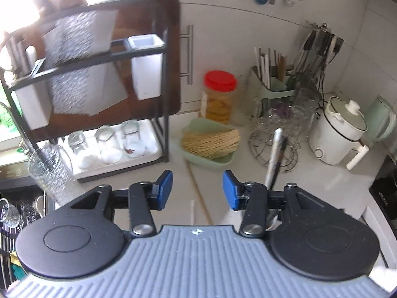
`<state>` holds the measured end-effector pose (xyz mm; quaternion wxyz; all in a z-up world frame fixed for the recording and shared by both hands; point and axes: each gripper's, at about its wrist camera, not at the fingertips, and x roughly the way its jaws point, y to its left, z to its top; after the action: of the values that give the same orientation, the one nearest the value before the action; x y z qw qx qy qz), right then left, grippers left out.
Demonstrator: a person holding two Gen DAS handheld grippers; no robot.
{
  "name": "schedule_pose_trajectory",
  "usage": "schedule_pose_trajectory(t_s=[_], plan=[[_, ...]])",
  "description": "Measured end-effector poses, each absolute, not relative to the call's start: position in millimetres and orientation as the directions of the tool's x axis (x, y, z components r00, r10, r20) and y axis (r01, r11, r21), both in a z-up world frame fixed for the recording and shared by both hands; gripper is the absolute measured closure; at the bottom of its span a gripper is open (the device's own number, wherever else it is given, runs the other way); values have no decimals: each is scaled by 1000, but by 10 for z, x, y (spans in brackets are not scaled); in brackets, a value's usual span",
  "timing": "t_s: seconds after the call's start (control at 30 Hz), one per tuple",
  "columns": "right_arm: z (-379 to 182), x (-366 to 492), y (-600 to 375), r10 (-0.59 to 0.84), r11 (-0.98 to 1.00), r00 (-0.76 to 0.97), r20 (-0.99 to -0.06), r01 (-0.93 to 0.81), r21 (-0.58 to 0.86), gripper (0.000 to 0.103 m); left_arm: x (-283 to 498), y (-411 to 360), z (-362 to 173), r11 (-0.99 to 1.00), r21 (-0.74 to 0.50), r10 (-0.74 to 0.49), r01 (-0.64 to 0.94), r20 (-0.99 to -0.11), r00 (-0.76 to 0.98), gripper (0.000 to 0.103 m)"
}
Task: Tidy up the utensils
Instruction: 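Move the left gripper down to the white chopstick on the counter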
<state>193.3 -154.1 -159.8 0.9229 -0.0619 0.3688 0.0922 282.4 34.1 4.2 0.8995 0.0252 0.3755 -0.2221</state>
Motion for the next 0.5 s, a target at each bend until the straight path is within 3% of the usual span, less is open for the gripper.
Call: schedule_pose_trajectory(t_s=[0.17,0.27,0.5], plan=[[-1604,1918,-1533,114,979,718,-687,-198,-44,12,2788,539,-174,916,-116,-351,384,-694,628,44],[-1609,1910,-1529,109,981,721,-684,-190,-44,12,2808,637,-349,931,-141,-333,336,-703,629,31],[-1611,1899,-1526,106,981,726,-679,-190,-50,12,2866,832,-758,950,-180,-303,255,-732,610,24]])
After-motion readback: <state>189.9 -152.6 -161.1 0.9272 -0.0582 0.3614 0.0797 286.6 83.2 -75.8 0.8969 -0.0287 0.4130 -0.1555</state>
